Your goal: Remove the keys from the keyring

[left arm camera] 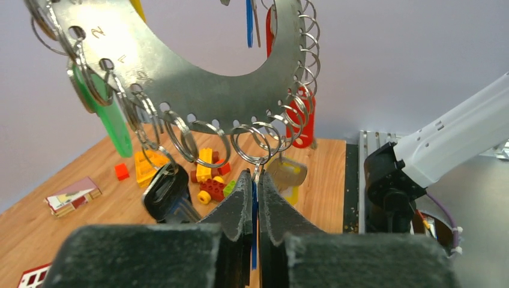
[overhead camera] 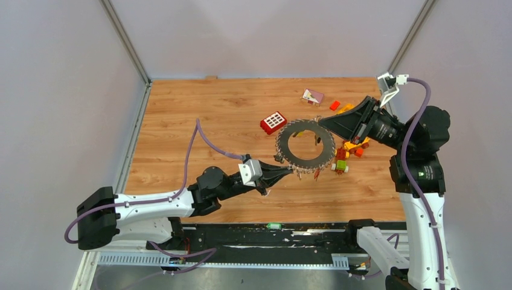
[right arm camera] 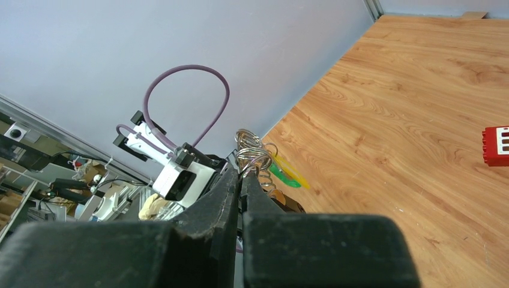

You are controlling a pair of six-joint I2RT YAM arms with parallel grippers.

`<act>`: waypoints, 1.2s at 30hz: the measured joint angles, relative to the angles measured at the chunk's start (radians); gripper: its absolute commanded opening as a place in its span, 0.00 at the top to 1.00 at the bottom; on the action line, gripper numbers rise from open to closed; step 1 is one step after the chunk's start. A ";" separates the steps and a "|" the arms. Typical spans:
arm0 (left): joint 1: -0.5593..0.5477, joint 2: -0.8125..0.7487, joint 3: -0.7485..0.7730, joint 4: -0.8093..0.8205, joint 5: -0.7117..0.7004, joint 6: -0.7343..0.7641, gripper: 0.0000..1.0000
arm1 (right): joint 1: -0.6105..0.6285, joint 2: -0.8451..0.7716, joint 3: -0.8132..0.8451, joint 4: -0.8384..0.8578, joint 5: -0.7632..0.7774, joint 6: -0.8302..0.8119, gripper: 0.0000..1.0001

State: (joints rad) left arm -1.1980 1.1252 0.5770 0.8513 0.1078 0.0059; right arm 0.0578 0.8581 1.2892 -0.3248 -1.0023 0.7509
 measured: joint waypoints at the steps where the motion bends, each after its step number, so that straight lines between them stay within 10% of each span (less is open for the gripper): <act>1: 0.000 -0.002 0.000 -0.009 0.000 0.000 1.00 | 0.000 -0.001 0.000 0.000 0.001 -0.001 1.00; 17: 0.000 -0.174 0.010 -0.238 0.023 0.024 1.00 | 0.000 -0.035 -0.043 -0.035 0.055 -0.032 1.00; 36: 0.000 -0.173 0.572 -1.276 -0.079 0.111 1.00 | 0.018 -0.248 -0.430 -0.061 0.333 0.060 1.00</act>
State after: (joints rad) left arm -1.1976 0.9520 1.1488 -0.4252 0.0284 0.1169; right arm 0.0761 0.6098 0.8597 -0.3855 -0.6693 0.8112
